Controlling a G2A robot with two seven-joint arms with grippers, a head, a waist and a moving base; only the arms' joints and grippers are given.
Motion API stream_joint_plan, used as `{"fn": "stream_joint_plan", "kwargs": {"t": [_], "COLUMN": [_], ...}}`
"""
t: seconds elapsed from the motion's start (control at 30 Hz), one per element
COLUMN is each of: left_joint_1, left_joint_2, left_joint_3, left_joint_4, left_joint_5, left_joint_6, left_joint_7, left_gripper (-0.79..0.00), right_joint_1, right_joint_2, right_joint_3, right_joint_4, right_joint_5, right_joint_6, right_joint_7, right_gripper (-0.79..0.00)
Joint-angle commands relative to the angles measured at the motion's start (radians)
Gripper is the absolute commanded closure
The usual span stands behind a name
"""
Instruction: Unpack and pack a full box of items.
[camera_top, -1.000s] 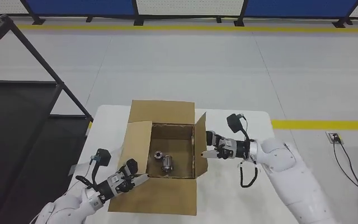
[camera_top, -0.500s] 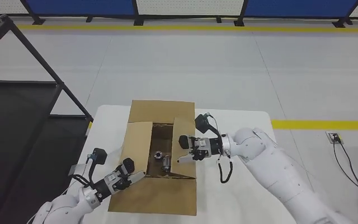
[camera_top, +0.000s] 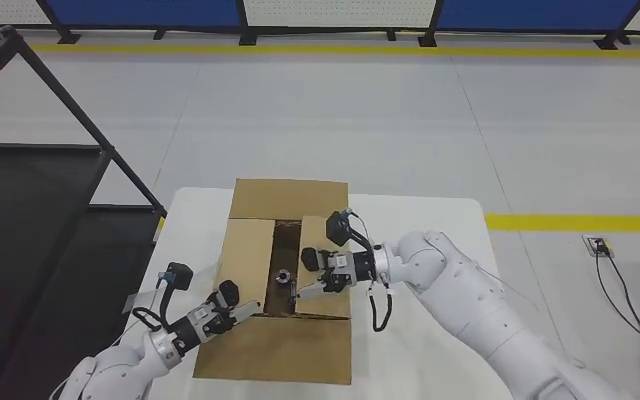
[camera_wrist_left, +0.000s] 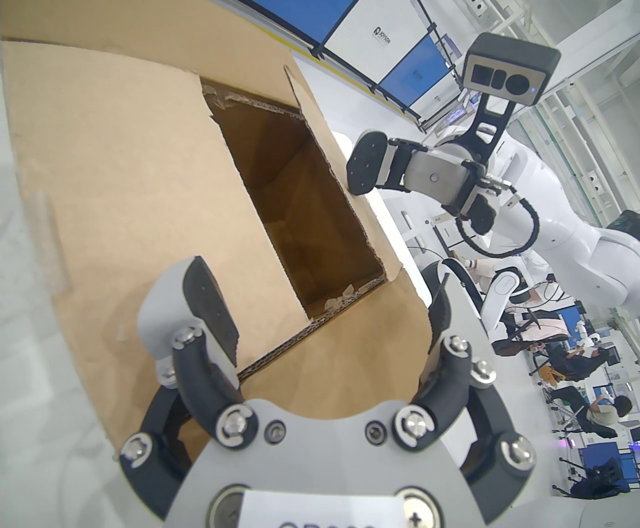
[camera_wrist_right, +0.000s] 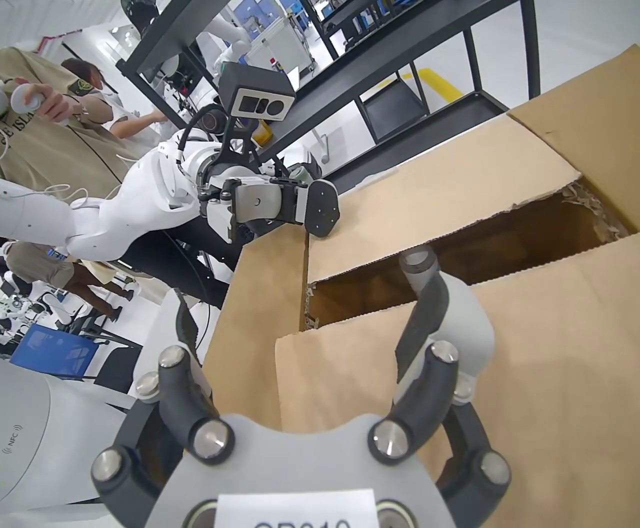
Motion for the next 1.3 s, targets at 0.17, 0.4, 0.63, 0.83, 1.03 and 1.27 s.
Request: {"fn": "stream_joint_plan", "kwargs": {"t": [0.17,0.4,0.63,0.83,1.03,1.27], "left_joint_1": [0.003,0.011,0.012,0.01,0.011,0.047], "left_joint_2": [0.003,0.006,0.008,0.01,0.012,0.018], "left_joint_3": [0.004,0.005,0.008,0.016,0.017,-0.034], "left_joint_4": [0.0,-0.003,-0.002,0.004,-0.002,-0.055], "left_joint_5": [-0.003,-0.003,0.002,0.014,0.012,-0.037], "left_joint_6": [0.001,-0.001,0.006,0.022,0.014,-0.06], "left_joint_7": [0.006,0.013,0.026,0.025,0.042,0.072], "left_gripper": [-0.785,-0.785,-0.785,-0.785,-0.785,-0.785], "right_joint_1": [0.026,0.053,0.078,0.095,0.105,0.107], "right_joint_2": [-0.028,-0.053,-0.079,-0.102,-0.116,-0.09], "right_joint_3": [-0.045,-0.083,-0.109,-0.13,-0.136,-0.102], "right_joint_4": [0.047,0.1,0.158,0.203,0.219,0.172], "right_joint_5": [-0.004,-0.042,-0.11,-0.167,-0.199,-0.266], "right_joint_6": [0.0,0.0,0.0,0.0,0.0,0.0], "right_joint_7": [0.015,0.025,-0.022,-0.061,-0.109,-0.244], "right_gripper": [-0.785,-0.785,-0.785,-0.785,-0.785,-0.785]}}
